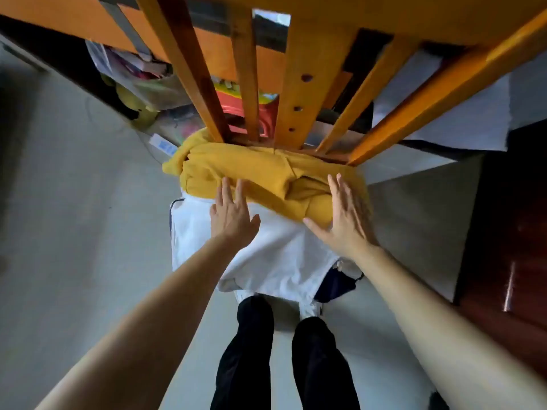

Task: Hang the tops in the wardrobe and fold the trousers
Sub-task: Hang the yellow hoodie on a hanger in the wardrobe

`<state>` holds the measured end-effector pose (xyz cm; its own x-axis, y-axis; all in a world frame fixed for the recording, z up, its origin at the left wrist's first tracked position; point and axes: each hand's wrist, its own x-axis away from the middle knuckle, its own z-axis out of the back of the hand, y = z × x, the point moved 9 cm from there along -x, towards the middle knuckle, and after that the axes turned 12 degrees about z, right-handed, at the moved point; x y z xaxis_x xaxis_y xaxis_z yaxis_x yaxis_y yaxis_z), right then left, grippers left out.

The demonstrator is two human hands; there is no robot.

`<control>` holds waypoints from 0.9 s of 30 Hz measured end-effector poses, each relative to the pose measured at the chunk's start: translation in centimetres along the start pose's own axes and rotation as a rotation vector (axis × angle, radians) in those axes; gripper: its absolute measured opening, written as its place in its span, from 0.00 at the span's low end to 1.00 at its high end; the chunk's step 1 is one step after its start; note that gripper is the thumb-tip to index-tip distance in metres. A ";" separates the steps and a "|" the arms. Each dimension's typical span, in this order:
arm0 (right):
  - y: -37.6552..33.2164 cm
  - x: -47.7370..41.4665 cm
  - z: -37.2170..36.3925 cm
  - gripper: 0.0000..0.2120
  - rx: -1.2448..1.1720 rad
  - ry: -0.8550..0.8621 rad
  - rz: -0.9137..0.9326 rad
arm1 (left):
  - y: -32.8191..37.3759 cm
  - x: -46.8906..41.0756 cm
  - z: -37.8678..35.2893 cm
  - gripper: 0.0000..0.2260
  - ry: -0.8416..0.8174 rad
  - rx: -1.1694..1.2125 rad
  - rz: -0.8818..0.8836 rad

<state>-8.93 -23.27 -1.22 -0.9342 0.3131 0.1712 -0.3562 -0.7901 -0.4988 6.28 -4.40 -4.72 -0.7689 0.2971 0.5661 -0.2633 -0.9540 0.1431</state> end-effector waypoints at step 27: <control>-27.9 1.9 35.5 0.20 -0.086 0.617 0.758 | 3.2 9.5 26.6 0.24 -0.422 2.400 0.299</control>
<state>-1.51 -19.33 43.17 -0.7311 -0.0216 -0.6819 0.3590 -0.8621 -0.3577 13.58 -5.66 22.72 -0.4640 0.4720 0.7496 0.8175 0.5540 0.1572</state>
